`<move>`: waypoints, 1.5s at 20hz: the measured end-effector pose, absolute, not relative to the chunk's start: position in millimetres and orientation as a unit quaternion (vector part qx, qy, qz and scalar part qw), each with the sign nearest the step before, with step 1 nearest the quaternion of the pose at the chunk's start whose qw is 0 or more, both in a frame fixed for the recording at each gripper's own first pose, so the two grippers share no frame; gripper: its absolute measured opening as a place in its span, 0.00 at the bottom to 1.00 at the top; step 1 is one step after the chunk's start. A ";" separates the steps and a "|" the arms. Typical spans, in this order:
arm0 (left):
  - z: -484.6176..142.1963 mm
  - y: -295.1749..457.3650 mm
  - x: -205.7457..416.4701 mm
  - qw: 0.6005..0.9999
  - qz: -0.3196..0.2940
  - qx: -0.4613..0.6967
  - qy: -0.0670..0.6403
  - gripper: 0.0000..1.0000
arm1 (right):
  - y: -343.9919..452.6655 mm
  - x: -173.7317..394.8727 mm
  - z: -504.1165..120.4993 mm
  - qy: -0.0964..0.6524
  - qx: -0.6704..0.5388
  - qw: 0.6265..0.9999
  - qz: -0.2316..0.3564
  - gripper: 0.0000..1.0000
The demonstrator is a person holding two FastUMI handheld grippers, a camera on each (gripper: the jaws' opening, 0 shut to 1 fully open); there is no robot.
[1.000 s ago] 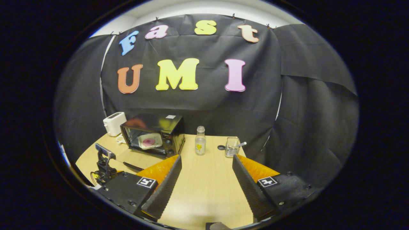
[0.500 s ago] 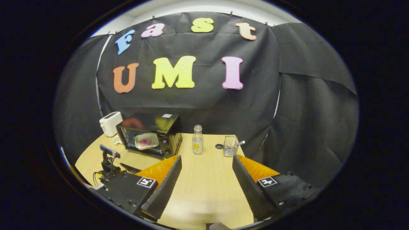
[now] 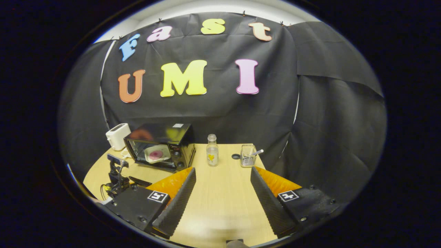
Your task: Open the electric oven with the left hand, put the food in, and close the electric oven.
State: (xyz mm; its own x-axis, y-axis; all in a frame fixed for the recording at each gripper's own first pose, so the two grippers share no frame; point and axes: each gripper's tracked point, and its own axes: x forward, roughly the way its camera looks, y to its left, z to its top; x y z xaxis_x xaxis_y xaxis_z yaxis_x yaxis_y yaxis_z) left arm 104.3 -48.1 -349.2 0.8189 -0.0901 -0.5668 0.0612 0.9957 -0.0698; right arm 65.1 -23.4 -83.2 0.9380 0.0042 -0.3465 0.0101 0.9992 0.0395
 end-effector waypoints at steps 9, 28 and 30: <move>-271.0 -31.2 159.3 0.970 -0.041 0.000 0.238 0.97 | -26.1 65.6 -89.3 0.175 0.052 0.983 -0.007 0.96; -230.8 -37.4 136.2 0.974 -0.007 -0.023 0.224 0.97 | -29.0 46.9 -86.2 0.159 0.055 0.985 0.029 0.96; -219.3 -39.9 120.2 0.975 -0.001 -0.021 0.220 0.97 | -30.1 42.9 -84.5 0.156 0.059 0.985 0.041 0.96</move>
